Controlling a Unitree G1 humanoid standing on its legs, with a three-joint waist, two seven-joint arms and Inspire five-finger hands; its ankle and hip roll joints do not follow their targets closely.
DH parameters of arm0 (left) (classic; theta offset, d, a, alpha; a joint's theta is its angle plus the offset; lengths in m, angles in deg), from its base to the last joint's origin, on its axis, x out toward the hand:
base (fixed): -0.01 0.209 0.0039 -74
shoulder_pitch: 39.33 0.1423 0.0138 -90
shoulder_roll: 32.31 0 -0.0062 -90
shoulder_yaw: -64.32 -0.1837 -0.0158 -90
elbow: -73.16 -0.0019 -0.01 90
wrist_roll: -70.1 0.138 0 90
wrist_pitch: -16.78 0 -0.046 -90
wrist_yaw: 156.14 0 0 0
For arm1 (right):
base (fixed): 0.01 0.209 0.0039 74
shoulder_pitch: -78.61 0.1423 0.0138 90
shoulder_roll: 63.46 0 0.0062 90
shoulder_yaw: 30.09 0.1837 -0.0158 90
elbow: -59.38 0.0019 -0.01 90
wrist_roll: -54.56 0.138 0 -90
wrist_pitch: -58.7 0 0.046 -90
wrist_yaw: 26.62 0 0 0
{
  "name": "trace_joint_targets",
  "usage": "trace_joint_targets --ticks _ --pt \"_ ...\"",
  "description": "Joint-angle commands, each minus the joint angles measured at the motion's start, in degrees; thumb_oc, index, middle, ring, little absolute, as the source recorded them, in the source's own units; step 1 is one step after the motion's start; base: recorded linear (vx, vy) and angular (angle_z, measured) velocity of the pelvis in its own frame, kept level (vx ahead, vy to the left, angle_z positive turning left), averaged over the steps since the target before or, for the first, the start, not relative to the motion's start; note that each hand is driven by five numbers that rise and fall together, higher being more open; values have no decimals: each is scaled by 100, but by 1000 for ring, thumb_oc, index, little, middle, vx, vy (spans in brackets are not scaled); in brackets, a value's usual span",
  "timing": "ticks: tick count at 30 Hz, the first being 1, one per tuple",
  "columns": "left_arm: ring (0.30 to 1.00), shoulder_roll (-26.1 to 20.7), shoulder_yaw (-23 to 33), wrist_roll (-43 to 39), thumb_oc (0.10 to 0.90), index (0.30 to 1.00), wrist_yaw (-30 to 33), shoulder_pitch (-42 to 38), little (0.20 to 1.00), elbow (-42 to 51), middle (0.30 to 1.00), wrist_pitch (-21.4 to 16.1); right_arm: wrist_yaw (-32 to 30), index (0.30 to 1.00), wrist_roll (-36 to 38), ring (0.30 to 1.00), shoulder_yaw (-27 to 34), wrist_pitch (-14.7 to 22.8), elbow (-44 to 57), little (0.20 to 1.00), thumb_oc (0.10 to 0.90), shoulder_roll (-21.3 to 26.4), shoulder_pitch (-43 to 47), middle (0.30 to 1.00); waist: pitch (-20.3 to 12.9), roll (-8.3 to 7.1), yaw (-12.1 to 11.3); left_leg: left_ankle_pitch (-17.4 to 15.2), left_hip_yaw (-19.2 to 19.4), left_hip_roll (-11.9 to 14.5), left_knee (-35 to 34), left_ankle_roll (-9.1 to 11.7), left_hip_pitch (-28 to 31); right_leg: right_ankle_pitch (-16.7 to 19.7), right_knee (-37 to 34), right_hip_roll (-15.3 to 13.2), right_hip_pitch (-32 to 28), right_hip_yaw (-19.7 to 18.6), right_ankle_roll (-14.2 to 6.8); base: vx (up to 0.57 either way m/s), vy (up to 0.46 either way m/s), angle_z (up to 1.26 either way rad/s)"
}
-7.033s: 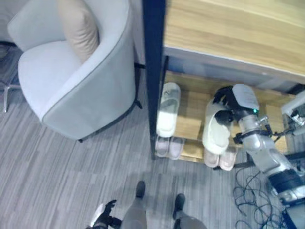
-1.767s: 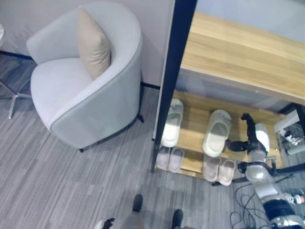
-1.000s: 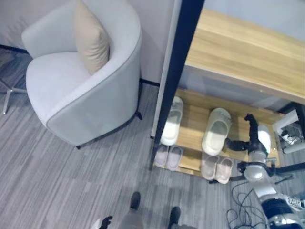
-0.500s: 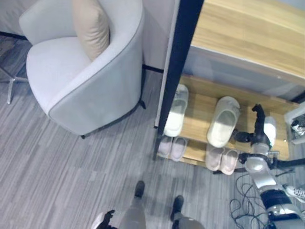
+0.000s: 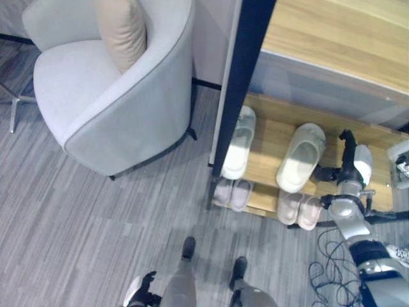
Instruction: Arrange the slippers neatly on the shoe rack.
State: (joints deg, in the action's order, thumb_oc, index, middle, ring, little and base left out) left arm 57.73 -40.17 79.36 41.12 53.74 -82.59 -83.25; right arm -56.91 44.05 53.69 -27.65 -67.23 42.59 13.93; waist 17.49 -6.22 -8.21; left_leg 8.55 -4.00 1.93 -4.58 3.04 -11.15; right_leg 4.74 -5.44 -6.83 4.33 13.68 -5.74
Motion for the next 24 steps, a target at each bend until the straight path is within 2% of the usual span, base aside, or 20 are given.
trace_joint_targets --ticks 1,2,3,5,7,10,16,17,18,19,23,24 --pt "900 81 -342 -117 800 900 161 -37 900 -170 900 -84 -29 594 116 594 -332 222 16 594 596 325 681 594 -206 46 -356 -907 -453 -78 123 -234 350 -441 281 -159 -16 21 -201 0 0 0" --pt "900 82 -333 -126 800 900 164 -38 900 -172 900 -83 -28 526 111 526 -341 221 37 526 551 320 680 526 -203 50 -356 -907 -453 -79 120 -236 351 -442 286 -162 -11 23 -203 0 0 0" --pt "900 82 -333 -126 800 900 164 -38 900 -172 900 -83 -27 526 111 526 -341 220 38 526 551 319 680 526 -204 50 -355 -907 -454 -79 120 -236 351 -443 287 -162 -10 23 -203 0 0 0" --pt "900 93 -310 -143 800 900 165 -52 900 -183 900 -80 -26 425 89 425 -322 221 103 425 483 293 615 425 -204 55 -336 -912 -452 -89 118 -241 357 -444 293 -170 -9 15 -203 0 0 0" --pt "900 95 -305 -146 800 900 166 -51 900 -180 900 -82 -35 371 78 371 -310 225 115 371 447 284 585 371 -205 57 -334 -916 -453 -94 120 -243 361 -448 300 -171 -10 15 -202 2 6 2" --pt "900 100 -275 -131 800 900 174 -46 900 -169 900 -83 -60 326 -50 326 -243 214 226 326 417 302 463 326 -223 53 -313 -933 -447 -97 113 -250 392 -460 313 -176 -14 15 -204 7 8 10" --pt "900 120 -251 -104 800 900 176 -16 900 -174 900 -75 -129 300 -177 300 -161 205 366 300 400 327 310 300 -256 46 -293 -953 -421 -88 104 -254 429 -472 316 -166 -33 -17 -202 1 1 2" --pt "900 131 -254 -99 800 900 173 -5 900 -185 900 -71 -151 455 -193 455 -128 193 393 455 504 327 293 455 -265 45 -288 -957 -418 -89 94 -256 445 -473 312 -163 -44 -20 -204 0 0 0" --pt "900 139 -253 -100 800 900 172 -4 900 -198 900 -70 -174 531 -190 531 -109 193 399 531 554 314 286 531 -269 49 -283 -959 -417 -89 95 -257 448 -473 314 -163 -45 -22 -205 0 0 0" --pt "900 144 -246 -109 800 900 170 -1 900 -211 900 -68 -202 900 -201 900 -81 187 454 900 800 307 269 900 -277 49 -273 -964 -413 -86 93 -259 456 -475 315 -162 -45 -28 -205 0 0 0" --pt "900 154 -198 -99 800 900 186 12 900 -241 900 -56 -329 900 -215 900 72 181 576 900 800 214 121 900 -314 49 -253 -977 -395 -75 81 -264 486 -485 314 -156 -62 -32 -204 0 0 0" --pt "900 161 -133 -91 800 900 198 28 900 -255 900 -38 -424 900 -289 900 232 176 911 900 800 118 -63 900 -346 42 -233 -989 -396 -72 80 -271 507 -492 316 -156 -75 -38 -204 0 0 0"
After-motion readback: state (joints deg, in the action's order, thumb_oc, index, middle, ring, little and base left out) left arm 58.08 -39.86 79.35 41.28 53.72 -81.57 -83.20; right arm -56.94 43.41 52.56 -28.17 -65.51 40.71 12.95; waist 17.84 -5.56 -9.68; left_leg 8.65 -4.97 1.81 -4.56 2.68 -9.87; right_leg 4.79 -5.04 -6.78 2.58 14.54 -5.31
